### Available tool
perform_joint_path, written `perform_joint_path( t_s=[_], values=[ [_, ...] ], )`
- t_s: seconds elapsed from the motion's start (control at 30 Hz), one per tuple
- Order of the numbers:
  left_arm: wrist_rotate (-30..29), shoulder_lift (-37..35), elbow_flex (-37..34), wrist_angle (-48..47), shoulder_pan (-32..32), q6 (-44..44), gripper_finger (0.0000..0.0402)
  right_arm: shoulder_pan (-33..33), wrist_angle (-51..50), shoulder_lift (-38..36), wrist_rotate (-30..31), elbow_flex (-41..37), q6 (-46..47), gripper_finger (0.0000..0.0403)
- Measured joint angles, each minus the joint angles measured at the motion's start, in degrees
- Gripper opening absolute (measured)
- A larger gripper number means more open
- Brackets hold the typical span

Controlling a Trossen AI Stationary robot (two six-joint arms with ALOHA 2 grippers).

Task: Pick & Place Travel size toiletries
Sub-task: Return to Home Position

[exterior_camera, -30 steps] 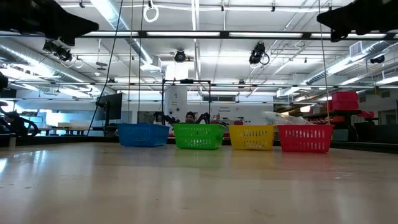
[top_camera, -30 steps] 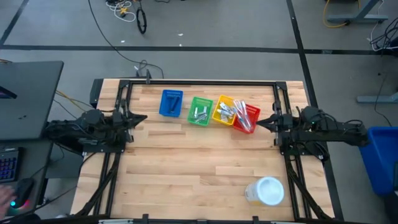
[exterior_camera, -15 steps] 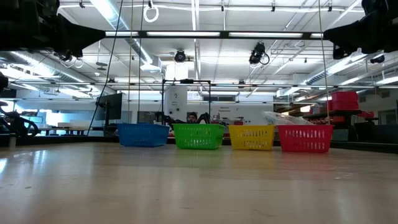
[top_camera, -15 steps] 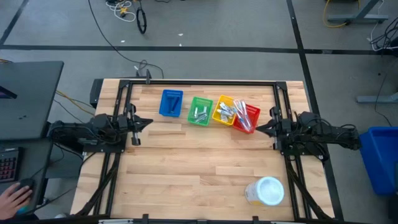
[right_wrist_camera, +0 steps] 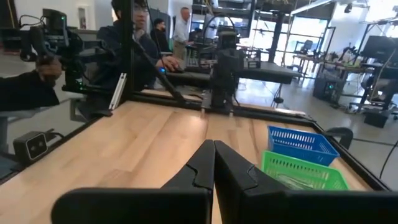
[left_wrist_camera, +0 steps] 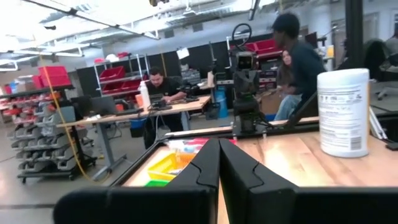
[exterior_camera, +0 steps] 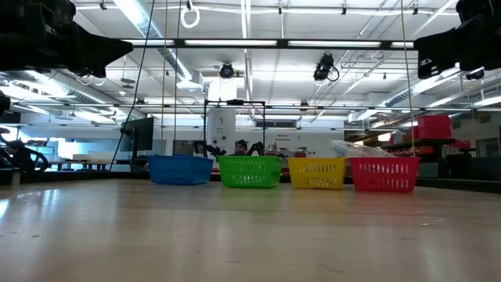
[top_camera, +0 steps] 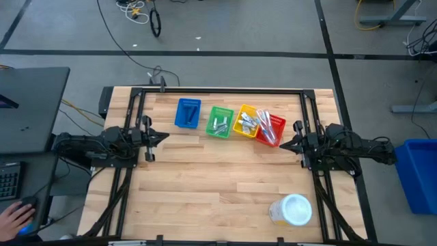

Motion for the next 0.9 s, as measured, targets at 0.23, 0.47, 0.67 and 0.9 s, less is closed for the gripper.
perform_joint_path(
  t_s=[0.23, 0.47, 0.67, 0.9],
  values=[
    [1.3, 0.0, 0.0, 0.4, 0.0, -7.8, 0.0035, 0.0, 5.8, 0.0, 0.0, -4.3, 0.9, 0.0008],
    [3.0, 0.0, 0.0, 0.3, 0.0, -11.2, 0.0040, 0.0, 13.0, 0.0, 0.0, -8.3, 0.2, 0.0008],
    [3.1, 0.0, -0.1, -0.2, 0.0, -13.2, 0.0041, 0.0, 13.3, 0.0, 0.1, -9.0, -0.7, 0.0009],
    [3.1, 0.0, -0.1, -0.2, 0.0, -14.5, 0.0041, 0.0, 13.2, 0.0, 0.0, -9.0, 0.0, 0.0009]
  ],
)
